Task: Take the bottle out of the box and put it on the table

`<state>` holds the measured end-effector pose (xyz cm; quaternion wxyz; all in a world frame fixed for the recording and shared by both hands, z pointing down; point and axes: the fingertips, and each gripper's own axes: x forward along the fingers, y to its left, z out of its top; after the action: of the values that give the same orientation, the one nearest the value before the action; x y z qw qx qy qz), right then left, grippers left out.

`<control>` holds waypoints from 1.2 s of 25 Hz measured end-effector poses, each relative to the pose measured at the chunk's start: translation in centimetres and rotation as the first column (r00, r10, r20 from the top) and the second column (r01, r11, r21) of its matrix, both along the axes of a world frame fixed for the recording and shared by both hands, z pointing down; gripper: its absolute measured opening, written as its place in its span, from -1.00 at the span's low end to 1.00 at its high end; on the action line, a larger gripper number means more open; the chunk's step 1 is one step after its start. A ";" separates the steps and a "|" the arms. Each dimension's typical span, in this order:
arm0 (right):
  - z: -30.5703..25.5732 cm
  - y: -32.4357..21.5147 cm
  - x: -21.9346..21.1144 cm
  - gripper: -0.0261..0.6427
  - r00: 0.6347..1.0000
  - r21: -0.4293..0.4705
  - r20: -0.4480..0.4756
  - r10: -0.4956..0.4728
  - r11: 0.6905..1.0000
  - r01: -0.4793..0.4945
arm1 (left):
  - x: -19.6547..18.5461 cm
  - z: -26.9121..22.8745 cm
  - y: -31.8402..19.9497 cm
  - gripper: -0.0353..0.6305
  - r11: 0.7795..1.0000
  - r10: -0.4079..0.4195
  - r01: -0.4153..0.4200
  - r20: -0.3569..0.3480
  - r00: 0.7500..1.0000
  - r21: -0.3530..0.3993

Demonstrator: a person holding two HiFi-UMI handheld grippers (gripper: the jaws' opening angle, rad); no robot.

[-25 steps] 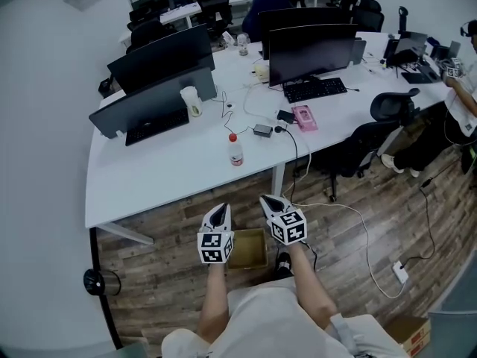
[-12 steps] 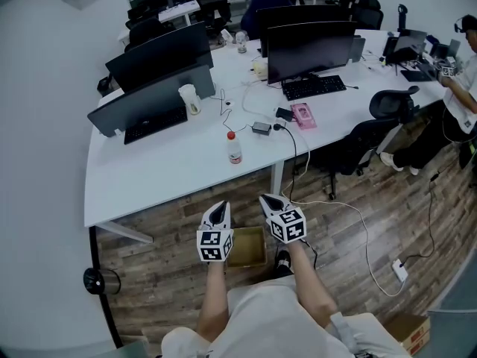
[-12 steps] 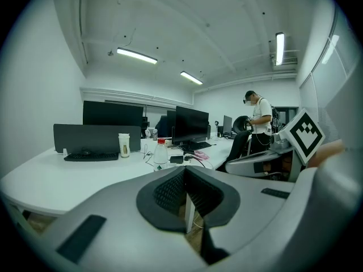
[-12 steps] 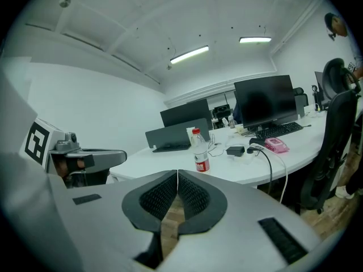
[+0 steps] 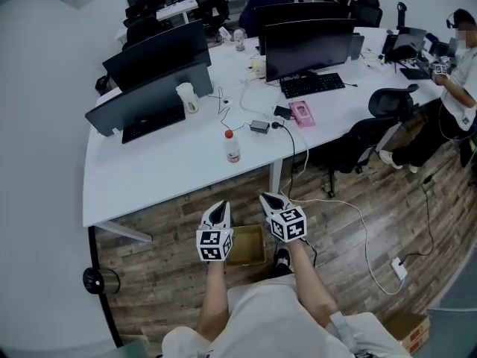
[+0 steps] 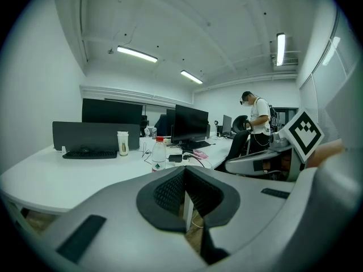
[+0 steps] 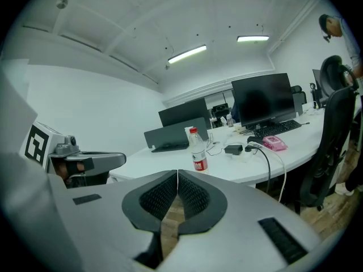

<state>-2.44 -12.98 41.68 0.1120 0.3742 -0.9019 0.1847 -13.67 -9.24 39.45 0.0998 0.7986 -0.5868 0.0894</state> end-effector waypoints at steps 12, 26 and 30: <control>0.2 -0.1 -0.1 -0.80 1.000 0.014 -0.023 -0.013 1.000 0.013 | 0.0 0.3 -0.3 -0.85 1.000 -0.008 0.008 -0.006 1.000 -0.004; 0.7 -0.2 -0.3 -0.80 1.000 0.003 -0.022 -0.010 1.000 0.010 | -0.2 0.7 -0.3 -0.85 1.000 -0.008 0.008 -0.006 1.000 -0.011; 0.8 -0.4 -0.3 -0.80 1.000 0.000 -0.023 -0.001 1.000 0.001 | -0.6 0.9 -0.3 -0.85 1.000 -0.014 0.014 -0.006 1.000 -0.015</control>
<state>-2.74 -13.34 42.49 0.1221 0.3760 -0.9007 0.1803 -14.30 -9.52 40.31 0.1080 0.7939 -0.5914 0.0906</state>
